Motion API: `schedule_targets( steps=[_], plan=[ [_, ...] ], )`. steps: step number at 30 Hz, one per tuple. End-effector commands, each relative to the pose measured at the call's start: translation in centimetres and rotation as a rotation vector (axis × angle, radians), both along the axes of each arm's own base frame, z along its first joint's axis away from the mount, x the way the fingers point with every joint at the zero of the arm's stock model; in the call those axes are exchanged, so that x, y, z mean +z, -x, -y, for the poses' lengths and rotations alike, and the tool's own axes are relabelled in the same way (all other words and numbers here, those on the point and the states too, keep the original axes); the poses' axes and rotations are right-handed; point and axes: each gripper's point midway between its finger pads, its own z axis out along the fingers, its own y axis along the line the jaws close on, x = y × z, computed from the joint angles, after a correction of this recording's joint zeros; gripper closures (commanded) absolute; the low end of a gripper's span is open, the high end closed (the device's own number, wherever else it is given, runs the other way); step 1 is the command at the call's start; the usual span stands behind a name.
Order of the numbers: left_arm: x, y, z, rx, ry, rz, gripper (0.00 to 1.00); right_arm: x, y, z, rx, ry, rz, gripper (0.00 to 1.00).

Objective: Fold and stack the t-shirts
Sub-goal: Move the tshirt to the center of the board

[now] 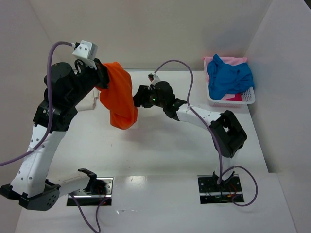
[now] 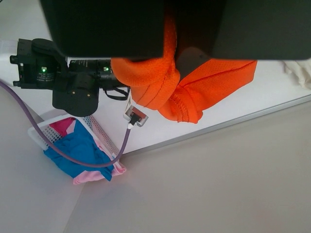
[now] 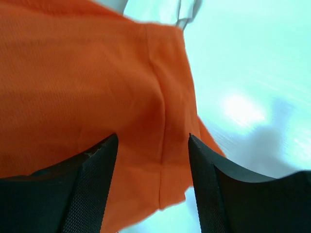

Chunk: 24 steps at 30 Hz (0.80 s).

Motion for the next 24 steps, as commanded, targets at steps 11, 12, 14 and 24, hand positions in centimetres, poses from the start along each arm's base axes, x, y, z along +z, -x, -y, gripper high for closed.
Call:
schedule_targets(
  steps=[11, 12, 14, 24],
  plan=[
    [5.5, 2.3, -1.1, 0.014, 0.095, 0.137, 1.0, -1.9, -0.1, -3.0, 0.116, -0.06, -0.018, 0.51],
    [5.5, 2.3, -1.1, 0.014, 0.095, 0.137, 1.0, -1.9, 0.1, -3.1, 0.125, -0.067, -0.027, 0.59],
    [5.5, 2.3, -1.1, 0.014, 0.095, 0.137, 1.0, -1.7, 0.2, -3.4, 0.137, -0.086, -0.026, 0.82],
    [4.1, 1.2, -2.0, 0.087, 0.095, 0.102, 1.0, 4.7, 0.2, 0.4, -0.023, -0.082, 0.102, 1.0]
  ],
)
